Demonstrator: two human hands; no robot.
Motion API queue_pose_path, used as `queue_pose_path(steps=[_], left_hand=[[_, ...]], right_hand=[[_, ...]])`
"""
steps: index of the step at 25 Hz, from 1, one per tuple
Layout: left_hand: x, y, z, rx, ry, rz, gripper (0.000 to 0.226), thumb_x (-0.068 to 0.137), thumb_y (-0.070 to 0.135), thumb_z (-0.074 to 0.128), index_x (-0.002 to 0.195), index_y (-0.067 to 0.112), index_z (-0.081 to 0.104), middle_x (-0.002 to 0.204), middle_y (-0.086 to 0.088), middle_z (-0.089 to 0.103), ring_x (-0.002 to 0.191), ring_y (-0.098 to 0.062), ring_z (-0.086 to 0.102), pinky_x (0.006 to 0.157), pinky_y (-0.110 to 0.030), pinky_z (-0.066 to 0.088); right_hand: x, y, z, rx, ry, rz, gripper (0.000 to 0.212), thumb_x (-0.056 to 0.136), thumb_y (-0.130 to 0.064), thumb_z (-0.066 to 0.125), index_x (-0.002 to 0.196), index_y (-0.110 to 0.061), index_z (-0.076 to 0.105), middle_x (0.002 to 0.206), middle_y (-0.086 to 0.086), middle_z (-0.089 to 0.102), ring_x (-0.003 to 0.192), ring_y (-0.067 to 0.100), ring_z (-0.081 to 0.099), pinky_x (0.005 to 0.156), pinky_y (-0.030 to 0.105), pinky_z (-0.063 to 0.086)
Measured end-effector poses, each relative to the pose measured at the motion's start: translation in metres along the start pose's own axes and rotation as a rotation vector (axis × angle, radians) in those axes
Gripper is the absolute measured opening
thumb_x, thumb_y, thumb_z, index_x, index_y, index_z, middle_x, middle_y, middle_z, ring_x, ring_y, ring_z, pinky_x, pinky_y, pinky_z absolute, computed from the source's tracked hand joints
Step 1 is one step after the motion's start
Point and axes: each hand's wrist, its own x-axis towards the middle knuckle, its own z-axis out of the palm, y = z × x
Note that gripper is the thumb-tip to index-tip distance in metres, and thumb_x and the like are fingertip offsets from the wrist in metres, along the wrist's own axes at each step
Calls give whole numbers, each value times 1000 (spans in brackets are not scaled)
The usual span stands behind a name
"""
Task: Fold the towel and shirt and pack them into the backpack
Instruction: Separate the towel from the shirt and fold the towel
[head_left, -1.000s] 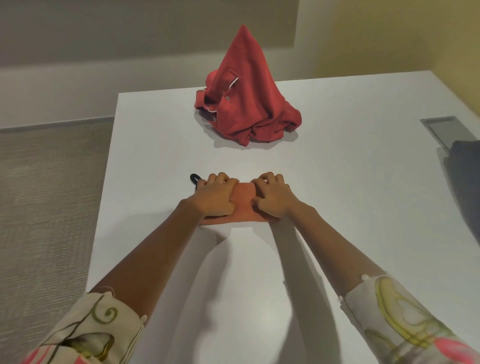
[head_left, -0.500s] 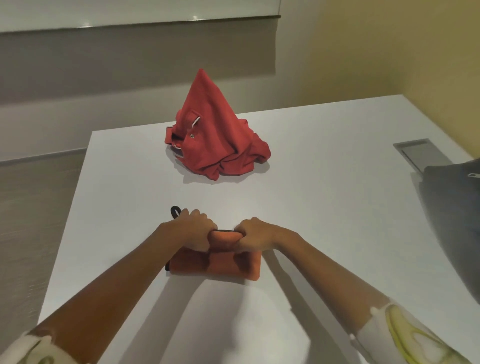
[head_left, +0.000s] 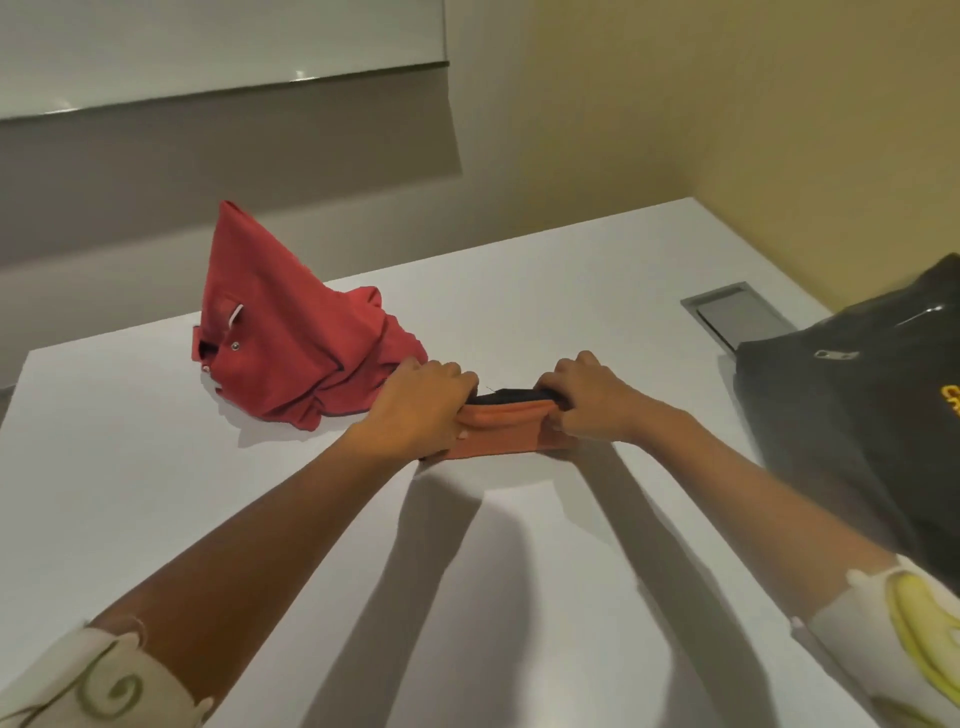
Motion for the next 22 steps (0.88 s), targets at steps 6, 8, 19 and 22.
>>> queue_pose_path(steps=[6, 8, 19, 22], left_hand=[[102, 24, -2, 224, 232, -79, 28, 82, 14, 59, 109, 16, 51, 101, -3, 56, 92, -25, 54, 77, -35, 34], [134, 24, 0, 260, 315, -74, 28, 80, 12, 65, 105, 13, 54, 96, -5, 58, 86, -27, 56, 74, -37, 39], [254, 14, 21, 510, 552, 37, 19, 79, -5, 39, 85, 10, 49, 73, -8, 53, 65, -28, 48, 62, -38, 42], [267, 18, 47, 407, 419, 63, 27, 72, 12, 68, 91, 11, 48, 81, -8, 55, 71, -28, 50, 65, -39, 38]], right_hand=[[40, 90, -36, -153, 319, -102, 30, 87, -28, 61, 116, -25, 65, 102, -1, 58, 94, 15, 29, 77, 31, 33], [57, 110, -43, -231, 458, -120, 26, 86, -20, 61, 111, -20, 68, 100, 2, 61, 94, 20, 39, 73, 33, 40], [129, 161, -46, -566, 758, 54, 26, 60, 6, 67, 78, -8, 55, 74, 10, 57, 62, 26, 49, 51, 30, 26], [143, 174, -36, -566, 718, 74, 22, 67, -4, 74, 82, -8, 57, 80, 11, 60, 66, 25, 52, 55, 30, 27]])
